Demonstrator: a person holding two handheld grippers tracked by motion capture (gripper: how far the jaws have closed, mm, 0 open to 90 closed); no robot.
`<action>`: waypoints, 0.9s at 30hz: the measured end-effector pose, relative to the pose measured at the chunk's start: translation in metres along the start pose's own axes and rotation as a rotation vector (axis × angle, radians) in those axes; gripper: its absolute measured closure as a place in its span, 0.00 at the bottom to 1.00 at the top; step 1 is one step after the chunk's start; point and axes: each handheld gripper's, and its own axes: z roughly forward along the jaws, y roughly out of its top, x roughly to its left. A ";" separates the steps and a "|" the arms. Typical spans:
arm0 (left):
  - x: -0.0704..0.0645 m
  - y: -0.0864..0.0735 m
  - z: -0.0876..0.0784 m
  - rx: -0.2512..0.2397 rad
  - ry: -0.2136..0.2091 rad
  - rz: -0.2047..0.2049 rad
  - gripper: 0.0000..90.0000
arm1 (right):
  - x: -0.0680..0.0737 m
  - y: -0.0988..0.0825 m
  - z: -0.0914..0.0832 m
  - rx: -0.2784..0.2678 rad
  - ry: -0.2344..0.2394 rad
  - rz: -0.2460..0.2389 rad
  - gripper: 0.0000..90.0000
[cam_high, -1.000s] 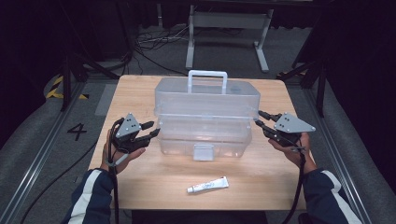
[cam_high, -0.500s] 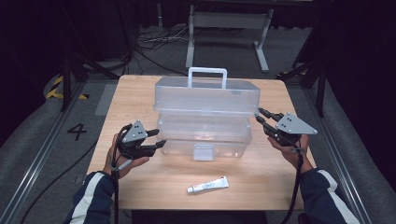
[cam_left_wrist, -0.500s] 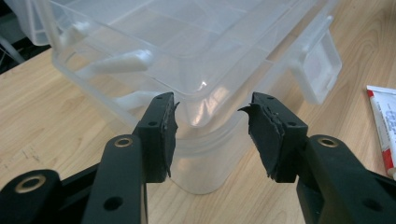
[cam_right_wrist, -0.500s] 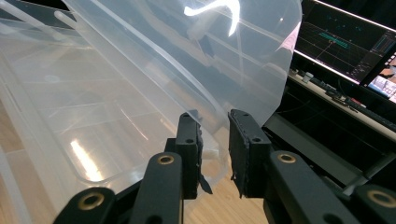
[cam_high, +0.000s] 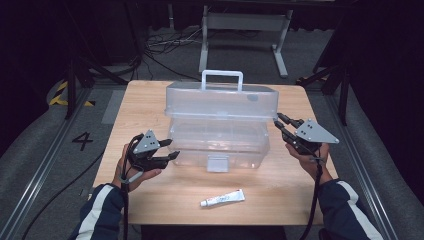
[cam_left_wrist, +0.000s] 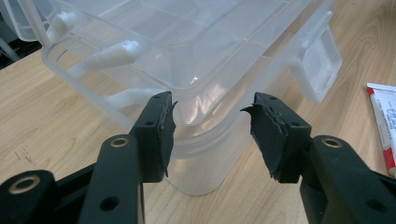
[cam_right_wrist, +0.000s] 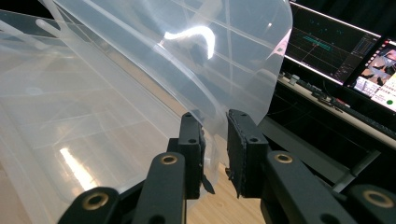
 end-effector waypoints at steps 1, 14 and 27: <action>0.000 0.000 0.000 0.000 0.001 0.000 0.55 | 0.000 0.000 0.000 -0.004 -0.002 0.004 0.85; 0.000 0.000 0.001 -0.005 0.002 -0.006 0.55 | -0.005 0.008 0.006 -0.009 -0.039 0.024 0.87; 0.000 0.000 0.002 -0.003 0.009 -0.004 0.55 | -0.008 0.016 0.013 -0.015 -0.076 0.041 0.88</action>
